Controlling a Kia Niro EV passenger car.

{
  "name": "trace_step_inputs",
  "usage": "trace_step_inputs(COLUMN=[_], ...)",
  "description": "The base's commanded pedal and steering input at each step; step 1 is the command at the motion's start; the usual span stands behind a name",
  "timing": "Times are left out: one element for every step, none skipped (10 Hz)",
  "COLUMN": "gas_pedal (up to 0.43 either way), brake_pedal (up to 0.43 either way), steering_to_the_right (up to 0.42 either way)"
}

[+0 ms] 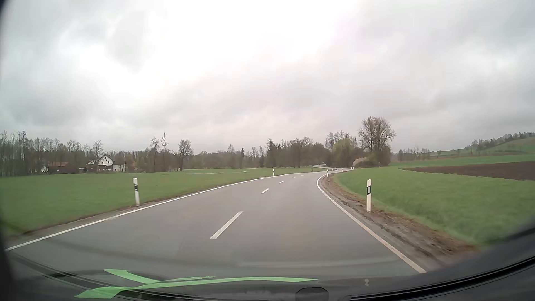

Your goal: Follow the waypoints while adhering to traffic rules and regulations

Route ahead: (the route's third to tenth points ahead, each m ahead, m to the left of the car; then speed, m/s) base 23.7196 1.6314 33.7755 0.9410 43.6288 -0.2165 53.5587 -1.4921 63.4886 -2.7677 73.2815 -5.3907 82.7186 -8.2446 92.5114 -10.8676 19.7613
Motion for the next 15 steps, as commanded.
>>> trace_step_inputs(gas_pedal=[0.067, 0.079, 0.087, 0.087, 0.087, 0.087, 0.079, 0.079, 0.079, 0.079, 0.087, 0.087, 0.098, 0.098, 0.11], brake_pedal=[0.0, 0.0, 0.0, 0.0, 0.0, 0.0, 0.0, 0.0, 0.0, 0.0, 0.0, 0.0, 0.0, 0.0, 0.0], steering_to_the_right=[0.007, 0.008, 0.01, 0.014, 0.017, 0.018, 0.018, 0.018, 0.018, 0.019, 0.019, 0.02, 0.021, 0.021, 0.021])
